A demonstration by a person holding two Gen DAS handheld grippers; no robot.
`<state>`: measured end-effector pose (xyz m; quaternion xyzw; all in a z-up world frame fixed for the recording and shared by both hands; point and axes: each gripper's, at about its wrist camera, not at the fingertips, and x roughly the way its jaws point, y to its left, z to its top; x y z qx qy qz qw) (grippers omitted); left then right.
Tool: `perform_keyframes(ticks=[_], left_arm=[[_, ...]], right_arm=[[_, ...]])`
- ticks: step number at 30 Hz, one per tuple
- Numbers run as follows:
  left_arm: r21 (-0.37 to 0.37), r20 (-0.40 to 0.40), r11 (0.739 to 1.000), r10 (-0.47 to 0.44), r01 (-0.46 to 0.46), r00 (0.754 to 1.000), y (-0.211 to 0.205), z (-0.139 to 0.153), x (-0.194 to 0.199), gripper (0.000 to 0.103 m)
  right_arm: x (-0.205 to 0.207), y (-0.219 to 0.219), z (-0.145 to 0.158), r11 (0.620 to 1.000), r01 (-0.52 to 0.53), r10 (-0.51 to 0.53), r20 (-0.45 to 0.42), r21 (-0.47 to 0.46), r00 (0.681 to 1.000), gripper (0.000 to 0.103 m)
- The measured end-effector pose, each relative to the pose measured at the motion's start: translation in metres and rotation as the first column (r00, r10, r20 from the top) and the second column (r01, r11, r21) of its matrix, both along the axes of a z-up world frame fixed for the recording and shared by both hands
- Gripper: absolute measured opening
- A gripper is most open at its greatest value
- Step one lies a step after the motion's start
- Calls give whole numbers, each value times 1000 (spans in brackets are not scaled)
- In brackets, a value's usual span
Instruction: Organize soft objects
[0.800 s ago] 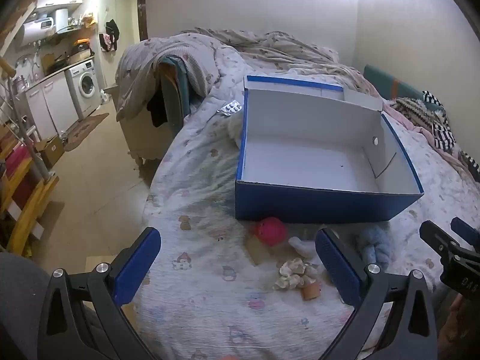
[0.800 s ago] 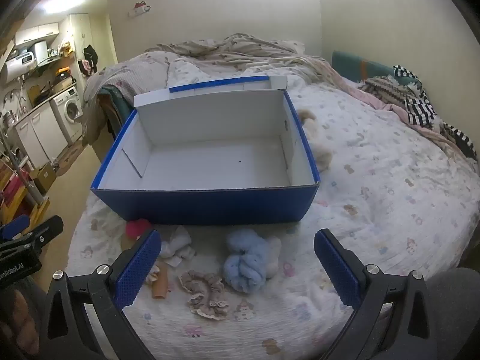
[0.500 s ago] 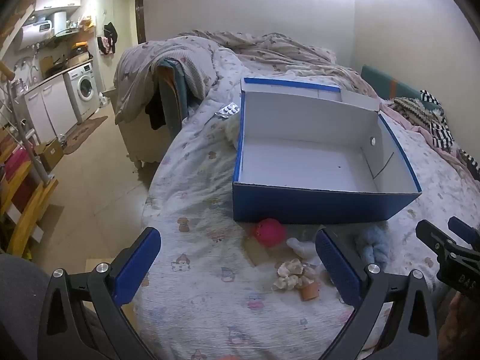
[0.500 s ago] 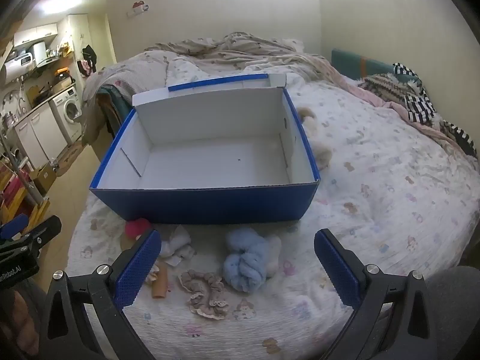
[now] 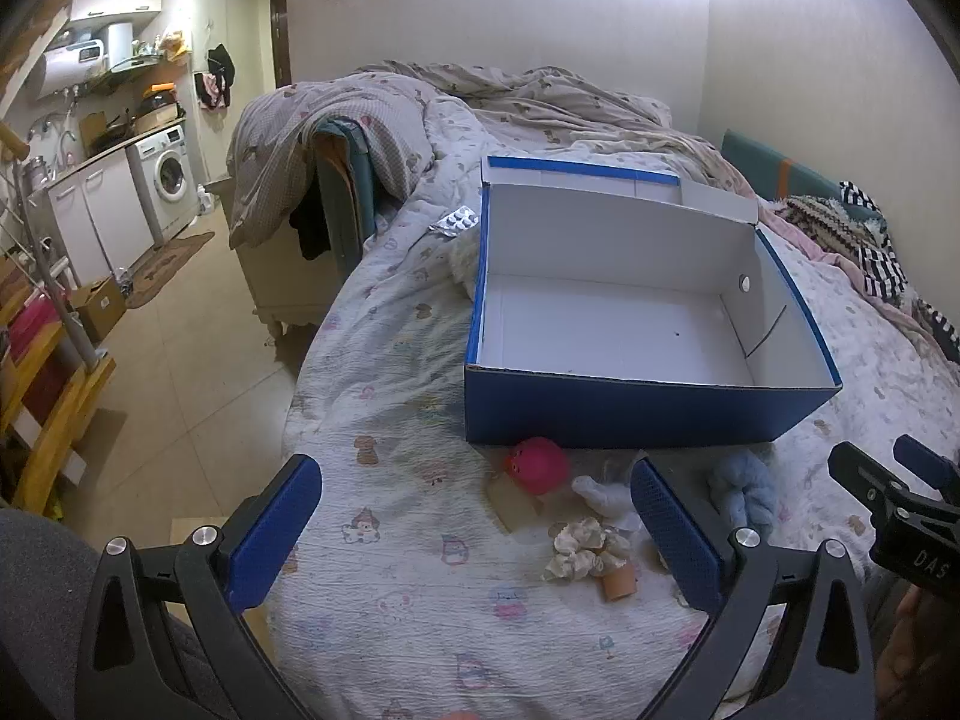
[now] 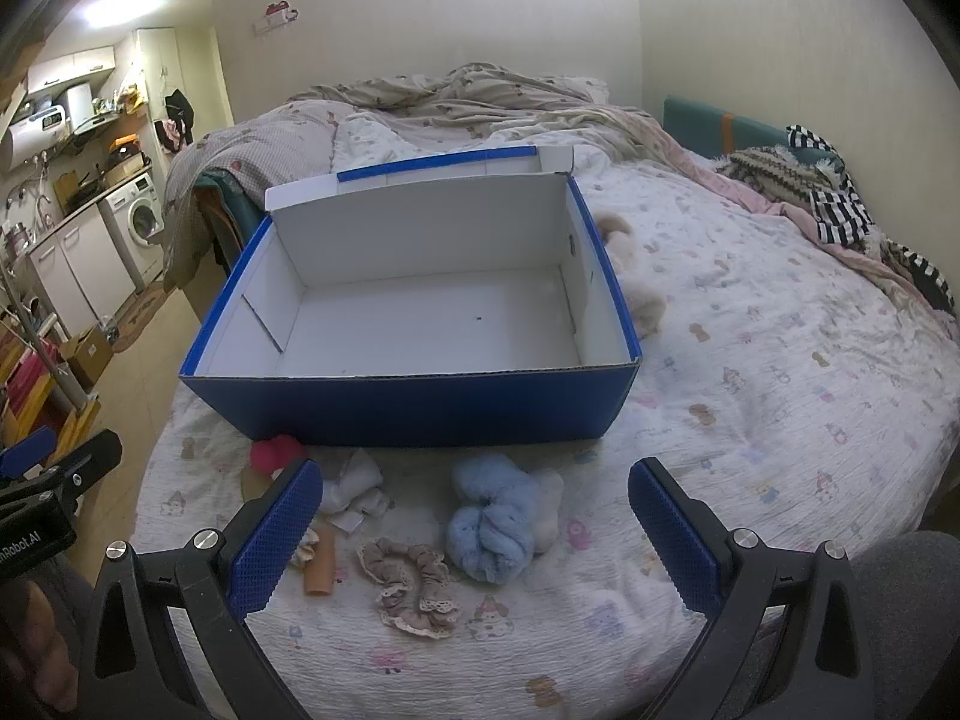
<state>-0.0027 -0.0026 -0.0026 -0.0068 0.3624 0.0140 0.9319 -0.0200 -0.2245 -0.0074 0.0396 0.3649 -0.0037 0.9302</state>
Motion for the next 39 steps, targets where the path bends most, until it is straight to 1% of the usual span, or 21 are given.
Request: perform_keyframes(ticks=[21,22,36,39], left_arm=[[-3,6,1000,1,-1,1000,0,1,-1,103],[-3,6,1000,0,0,1000,-1,5,-1,103],[-2,10,1000,3,-3,1000,-1,5,-1,103],[2,8,1000,-4,4,1000,-8,11,2,103]], right_arm=[[0,0,0,1000,0,0,0,2,1000,103],[0,1,-1,1000,0,0,0,2,1000,103],[0,0,0,1000,0,0,0,1,1000,103],[0,0,-1,1000,-1,1,0,1,1000,103]])
